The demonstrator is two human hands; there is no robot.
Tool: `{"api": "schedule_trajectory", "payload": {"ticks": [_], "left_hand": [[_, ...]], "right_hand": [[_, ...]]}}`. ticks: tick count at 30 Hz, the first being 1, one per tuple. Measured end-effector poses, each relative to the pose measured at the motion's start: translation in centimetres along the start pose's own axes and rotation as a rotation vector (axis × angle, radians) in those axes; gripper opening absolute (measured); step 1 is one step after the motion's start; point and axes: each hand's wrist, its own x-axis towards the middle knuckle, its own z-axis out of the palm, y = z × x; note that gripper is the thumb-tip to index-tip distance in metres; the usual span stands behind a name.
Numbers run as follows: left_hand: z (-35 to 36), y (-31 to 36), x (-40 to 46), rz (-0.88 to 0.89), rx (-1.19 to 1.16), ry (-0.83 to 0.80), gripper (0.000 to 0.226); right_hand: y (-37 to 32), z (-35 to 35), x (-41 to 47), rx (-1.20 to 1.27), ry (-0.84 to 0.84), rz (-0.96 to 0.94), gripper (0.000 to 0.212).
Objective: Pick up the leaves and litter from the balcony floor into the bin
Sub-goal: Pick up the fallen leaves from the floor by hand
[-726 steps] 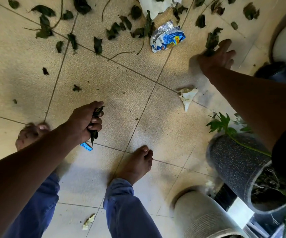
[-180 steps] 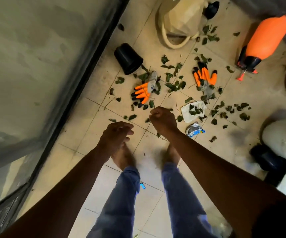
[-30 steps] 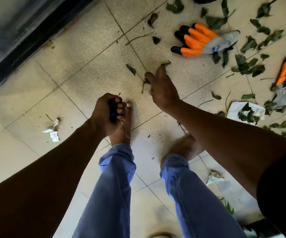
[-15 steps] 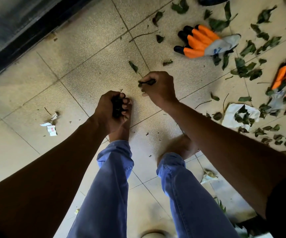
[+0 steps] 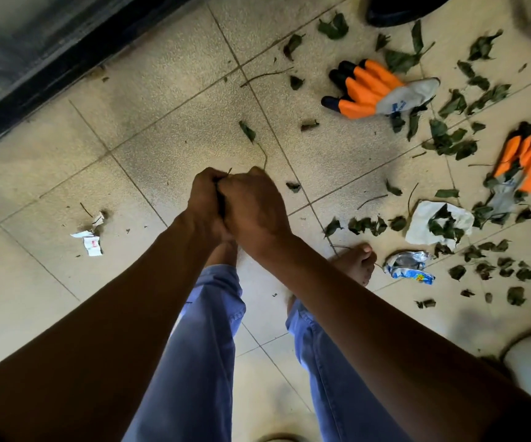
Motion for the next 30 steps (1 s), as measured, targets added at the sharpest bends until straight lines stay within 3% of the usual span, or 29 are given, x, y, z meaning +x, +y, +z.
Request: {"api": "schedule_trajectory", "payload": {"ticks": [2,4,6,9,13,17,19,25,27,30], "left_hand": [[-0.7,-0.2,0.3,0.053,0.016,0.051,0.036],[-1.0,-0.3,0.4,0.120,0.030,0.058,0.038],[-1.2,0.1,0.5,0.117,-0.002,-0.020,0.030],[-0.7,0.9,1.1,0.064,-0.044,0.031,0.015],[-0.4,2.0,1.4,0.032,-0.049,0.073,0.030],[-1.4,2.4,2.0,-0.010,0.001,0.021,0.033],[-1.8,2.4,2.1,-0.032,0.023,-0.031,0.032],[-3.7,1.4,1.9,-0.084,0.031,-0.056,0.028],[-4.1,1.0,1.7,-0.095,0.042,-0.065,0.024],[-4.5,0.7,1.4,-0.086,0.044,-0.093,0.020]], "right_hand": [[-0.6,-1.1,0.2,-0.083,-0.228,-0.037,0.021],[-0.6,-2.2,0.4,-0.096,-0.281,-0.070,0.028],[-0.6,-3.1,0.7,-0.009,-0.174,-0.051,0.022],[0.7,-4.4,2.1,0.145,0.021,0.061,0.015],[6.6,-4.2,4.8,0.078,0.246,0.142,0.011],[13.8,-2.7,6.7,-0.335,0.043,0.236,0.047],[15.8,-2.1,7.0,-0.400,-0.014,0.206,0.052],[16.9,-0.7,5.1,-0.183,0.017,0.147,0.015],[16.2,0.1,3.2,-0.077,-0.020,0.134,0.018],[15.2,1.7,-0.1,-0.008,-0.107,0.106,0.043]]}}
